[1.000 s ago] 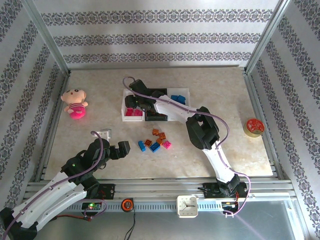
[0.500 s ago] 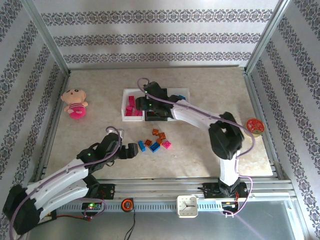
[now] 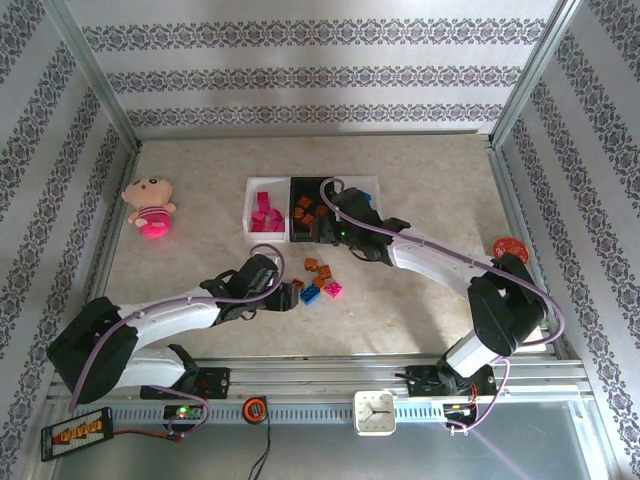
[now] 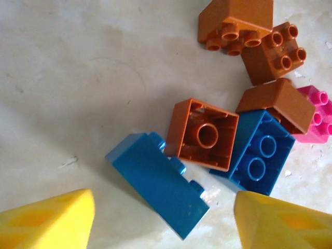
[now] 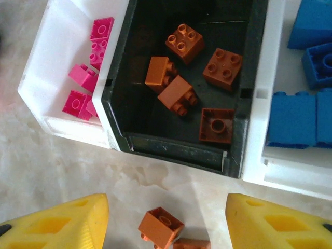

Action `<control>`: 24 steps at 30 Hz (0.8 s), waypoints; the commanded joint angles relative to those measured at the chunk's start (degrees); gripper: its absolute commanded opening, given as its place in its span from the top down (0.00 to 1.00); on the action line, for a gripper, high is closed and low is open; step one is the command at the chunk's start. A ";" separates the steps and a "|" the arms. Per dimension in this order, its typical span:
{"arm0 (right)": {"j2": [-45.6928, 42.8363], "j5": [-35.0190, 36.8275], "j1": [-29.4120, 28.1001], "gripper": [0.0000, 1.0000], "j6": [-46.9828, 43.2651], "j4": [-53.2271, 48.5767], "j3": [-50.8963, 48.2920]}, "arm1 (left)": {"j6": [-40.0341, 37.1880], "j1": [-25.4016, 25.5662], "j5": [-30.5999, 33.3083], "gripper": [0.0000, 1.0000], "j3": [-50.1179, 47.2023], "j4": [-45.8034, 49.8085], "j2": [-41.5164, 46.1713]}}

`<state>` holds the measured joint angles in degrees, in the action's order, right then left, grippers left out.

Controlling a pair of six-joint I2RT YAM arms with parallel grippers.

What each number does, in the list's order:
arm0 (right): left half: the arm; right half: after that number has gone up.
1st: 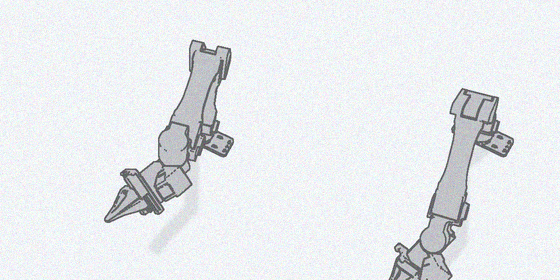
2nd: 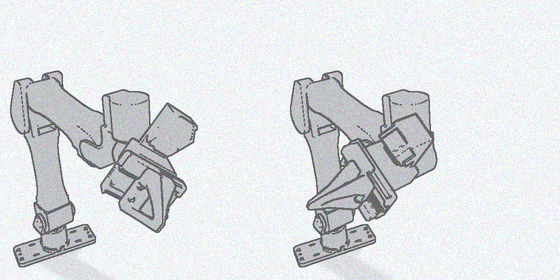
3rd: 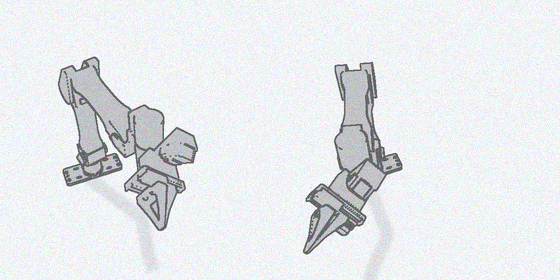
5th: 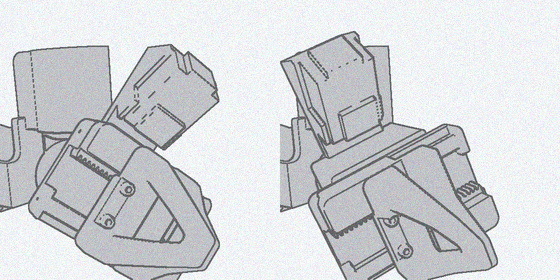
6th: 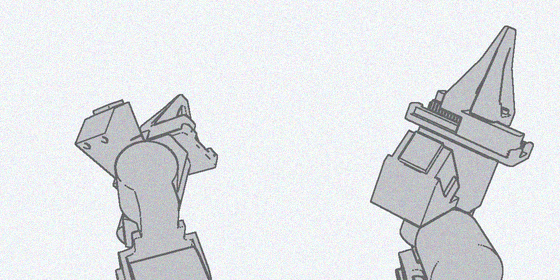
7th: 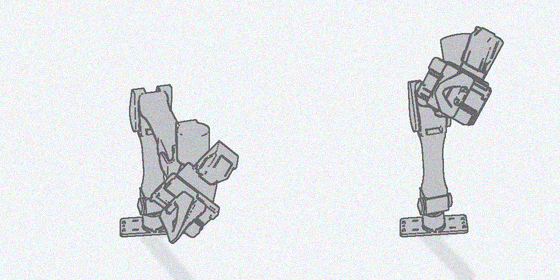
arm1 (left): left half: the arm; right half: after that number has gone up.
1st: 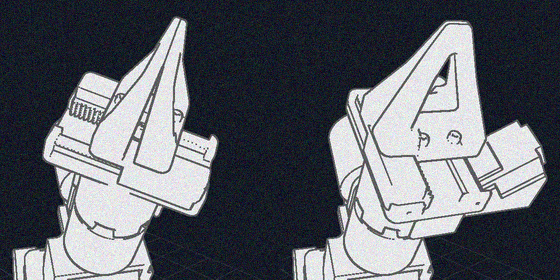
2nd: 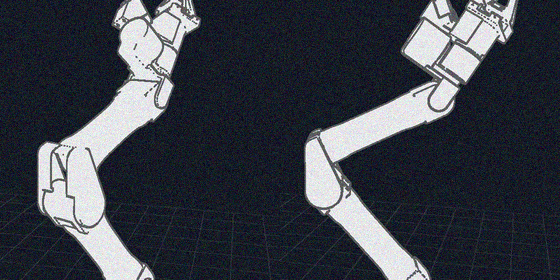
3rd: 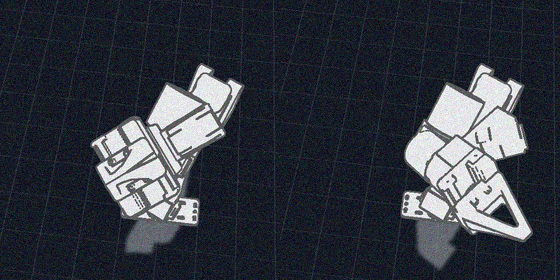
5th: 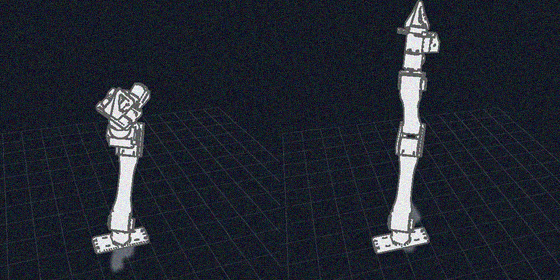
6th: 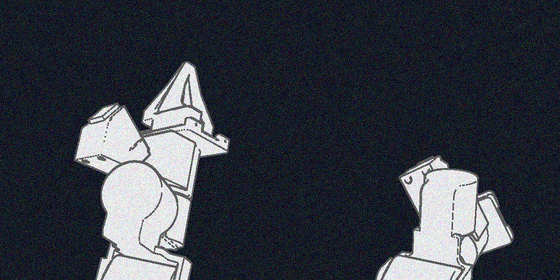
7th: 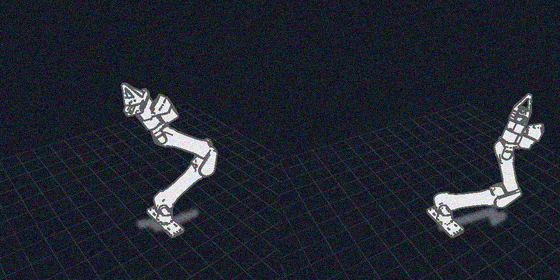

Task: Sort the legos into containers by color
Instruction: Pick up the lego from the middle-left of the table.

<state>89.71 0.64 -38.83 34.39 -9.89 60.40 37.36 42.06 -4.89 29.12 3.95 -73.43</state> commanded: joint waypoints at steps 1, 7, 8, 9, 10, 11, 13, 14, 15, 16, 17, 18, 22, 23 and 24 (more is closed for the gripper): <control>-3.36 1.07 0.82 0.39 0.76 1.90 -1.75 | -1.69 0.65 0.95 0.35 2.73 -3.69 -1.89; -5.58 1.35 1.64 0.38 0.87 2.00 -3.57 | -1.21 0.65 1.91 0.53 2.49 -3.15 -4.18; -5.93 1.39 1.83 0.38 0.90 2.15 -3.77 | -1.01 0.65 2.07 0.54 2.06 -3.15 -4.02; -6.32 1.46 1.98 0.38 0.85 2.12 -4.04 | -0.74 0.65 2.30 0.55 1.74 -2.88 -3.81; -6.56 1.39 2.09 0.38 0.90 2.09 -4.24 | -0.59 0.65 2.55 0.55 1.45 -2.47 -3.59; -6.91 1.39 2.30 0.38 0.95 2.03 -4.42 | -0.46 0.65 2.77 0.55 1.21 -1.92 -3.37; -7.51 1.63 2.60 0.38 1.01 2.11 -5.02 | -0.41 0.65 3.52 0.55 0.60 -1.16 -3.07; -7.84 1.73 2.82 0.38 1.09 2.15 -5.28 | -0.37 0.65 3.65 0.56 0.34 -1.05 -2.95; -8.15 1.86 2.87 0.38 1.11 2.14 -5.61 | -0.41 0.66 3.75 0.58 0.17 -0.89 -2.87; -8.36 1.89 2.97 0.38 1.22 2.16 -5.89 | -0.45 0.64 3.64 0.61 0.01 -0.92 -2.75; -8.59 2.00 3.14 0.38 1.28 2.18 -6.19 | -0.45 0.65 3.69 0.64 -0.03 -0.89 -2.56; -8.83 2.01 3.28 0.38 1.39 2.18 -6.41 | -0.44 0.65 3.86 0.66 -0.10 -0.66 -2.41; -10.33 2.51 3.82 0.38 1.63 2.24 -7.63 | -0.42 0.65 4.53 0.74 -0.18 0.48 -0.81; -10.96 2.56 4.06 0.38 1.69 2.18 -8.08 | -0.45 0.65 4.67 0.76 -0.12 1.04 -0.09; -11.71 2.62 4.26 0.38 1.73 2.10 -8.56 | -0.54 0.70 4.73 0.77 -0.05 1.78 1.05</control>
<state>80.60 1.54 -35.35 35.05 -8.49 53.12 36.69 42.06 -1.80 29.58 2.90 -74.94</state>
